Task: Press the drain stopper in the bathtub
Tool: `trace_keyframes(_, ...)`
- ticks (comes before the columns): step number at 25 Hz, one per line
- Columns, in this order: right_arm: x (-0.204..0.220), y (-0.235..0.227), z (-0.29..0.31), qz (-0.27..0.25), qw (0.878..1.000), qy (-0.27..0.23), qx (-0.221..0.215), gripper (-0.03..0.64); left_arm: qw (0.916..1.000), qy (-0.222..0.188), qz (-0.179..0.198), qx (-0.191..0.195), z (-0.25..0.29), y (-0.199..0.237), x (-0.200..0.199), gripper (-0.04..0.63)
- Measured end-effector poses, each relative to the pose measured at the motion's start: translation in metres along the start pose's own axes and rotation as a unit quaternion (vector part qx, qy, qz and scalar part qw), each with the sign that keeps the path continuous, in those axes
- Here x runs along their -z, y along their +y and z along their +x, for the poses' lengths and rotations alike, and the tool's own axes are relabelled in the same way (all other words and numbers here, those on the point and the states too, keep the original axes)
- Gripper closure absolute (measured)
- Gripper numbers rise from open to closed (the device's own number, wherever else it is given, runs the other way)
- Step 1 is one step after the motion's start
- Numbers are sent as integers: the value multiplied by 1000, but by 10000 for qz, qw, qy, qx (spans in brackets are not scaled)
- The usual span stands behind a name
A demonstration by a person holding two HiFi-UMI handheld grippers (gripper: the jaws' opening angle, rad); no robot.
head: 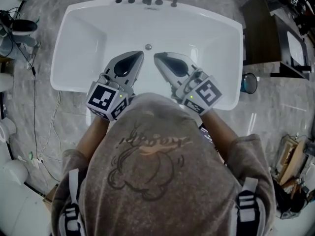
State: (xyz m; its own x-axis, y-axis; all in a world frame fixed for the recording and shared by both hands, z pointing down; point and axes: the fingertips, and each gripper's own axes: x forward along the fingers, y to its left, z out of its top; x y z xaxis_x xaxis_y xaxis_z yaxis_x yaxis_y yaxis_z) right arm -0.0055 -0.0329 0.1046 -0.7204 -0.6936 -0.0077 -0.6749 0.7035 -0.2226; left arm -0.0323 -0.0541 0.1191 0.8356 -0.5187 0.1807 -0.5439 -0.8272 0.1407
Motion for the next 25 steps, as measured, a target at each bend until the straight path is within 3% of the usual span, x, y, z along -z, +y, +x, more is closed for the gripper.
trace_keyframes(25,12,-6,-3,-83,9998,200,-44,617,9995,55,-313,-29,1,2,15,594)
